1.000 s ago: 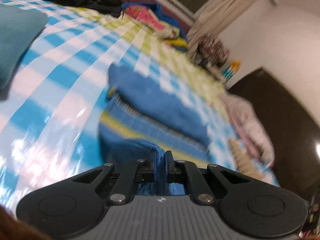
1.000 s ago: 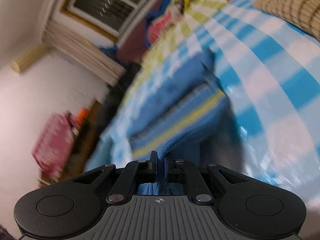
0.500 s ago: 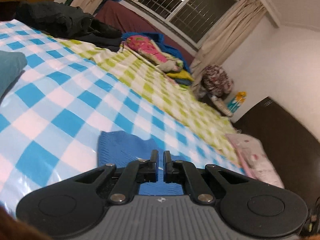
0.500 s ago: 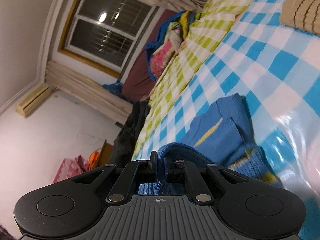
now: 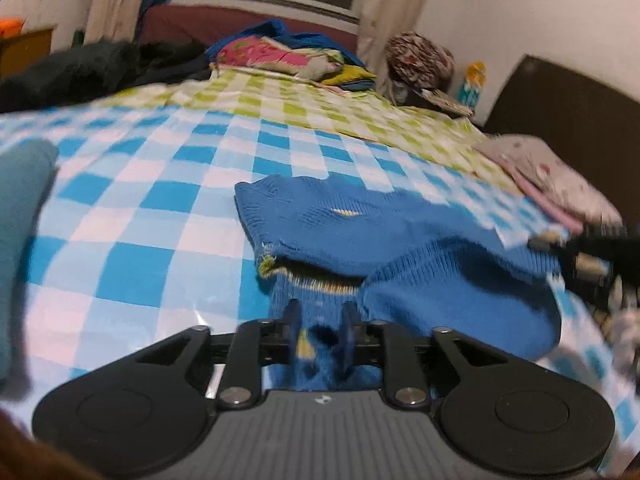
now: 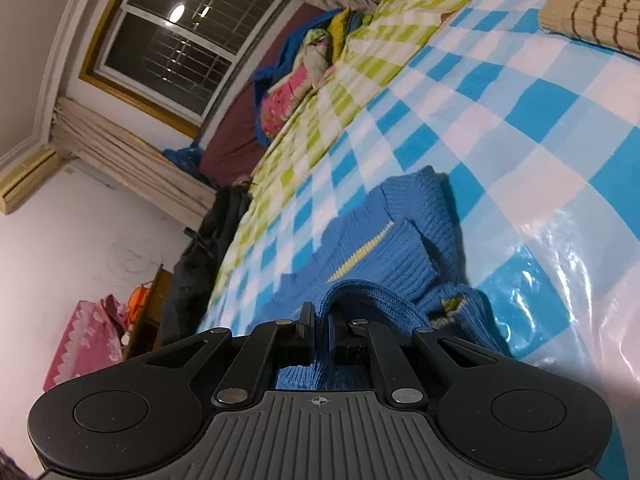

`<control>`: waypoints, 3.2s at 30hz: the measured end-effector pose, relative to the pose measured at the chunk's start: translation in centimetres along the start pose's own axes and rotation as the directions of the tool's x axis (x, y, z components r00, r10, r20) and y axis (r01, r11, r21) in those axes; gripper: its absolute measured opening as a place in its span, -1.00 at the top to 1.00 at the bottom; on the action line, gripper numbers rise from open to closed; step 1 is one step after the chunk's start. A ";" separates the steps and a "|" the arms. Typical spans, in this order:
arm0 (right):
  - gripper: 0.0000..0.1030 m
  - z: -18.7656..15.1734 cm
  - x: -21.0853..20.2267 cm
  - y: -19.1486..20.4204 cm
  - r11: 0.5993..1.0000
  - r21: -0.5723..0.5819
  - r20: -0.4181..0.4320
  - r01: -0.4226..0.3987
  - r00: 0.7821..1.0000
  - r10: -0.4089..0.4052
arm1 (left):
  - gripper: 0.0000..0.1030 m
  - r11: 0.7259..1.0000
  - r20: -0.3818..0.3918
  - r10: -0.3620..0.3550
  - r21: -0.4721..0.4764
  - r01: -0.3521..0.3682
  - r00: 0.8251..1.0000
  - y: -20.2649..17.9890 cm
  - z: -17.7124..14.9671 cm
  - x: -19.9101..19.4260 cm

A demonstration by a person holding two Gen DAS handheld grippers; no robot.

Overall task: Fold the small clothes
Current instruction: 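Lift the hem with both tools and fold it up over the chest, then lower the folded hem onto the sweater and open both tools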

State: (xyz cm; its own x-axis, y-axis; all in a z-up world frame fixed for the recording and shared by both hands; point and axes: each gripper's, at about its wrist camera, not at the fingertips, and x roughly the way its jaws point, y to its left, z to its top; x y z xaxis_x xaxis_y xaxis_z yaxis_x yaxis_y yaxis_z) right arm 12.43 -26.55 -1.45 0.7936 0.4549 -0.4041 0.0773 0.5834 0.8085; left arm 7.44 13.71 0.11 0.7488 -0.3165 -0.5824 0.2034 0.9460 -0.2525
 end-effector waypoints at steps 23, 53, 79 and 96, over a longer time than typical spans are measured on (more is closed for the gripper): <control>0.86 0.0 -1.3 -0.2 1.000 0.024 0.025 0.017 1.000 -0.018 | 0.27 0.982 0.108 -0.068 -0.167 0.086 0.992 0.6 5.1 2.6; 0.80 -3.2 -0.3 2.0 0.992 -0.114 -0.077 0.060 0.995 -0.069 | 0.09 0.797 -0.111 0.138 0.603 -0.044 0.984 -3.7 -3.0 -0.4; 0.83 -3.5 0.1 1.8 0.991 -0.125 -0.106 0.050 0.992 -0.064 | 0.71 0.802 -0.084 0.044 0.597 0.015 0.995 -4.8 -1.2 1.8; 0.87 2.4 -0.9 6.0 0.980 -0.182 0.096 -0.074 0.991 0.092 | 0.77 0.977 0.254 -0.007 0.209 -0.047 0.967 -1.2 10.8 0.9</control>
State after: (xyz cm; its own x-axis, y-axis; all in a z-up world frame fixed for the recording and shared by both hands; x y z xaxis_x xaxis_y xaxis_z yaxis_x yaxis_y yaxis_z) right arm 13.57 -25.09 4.77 0.8516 0.4400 -0.2848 -0.0927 0.6613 0.7444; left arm 14.71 13.08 8.21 0.8830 -0.2950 -0.3650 0.2948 0.9538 -0.0578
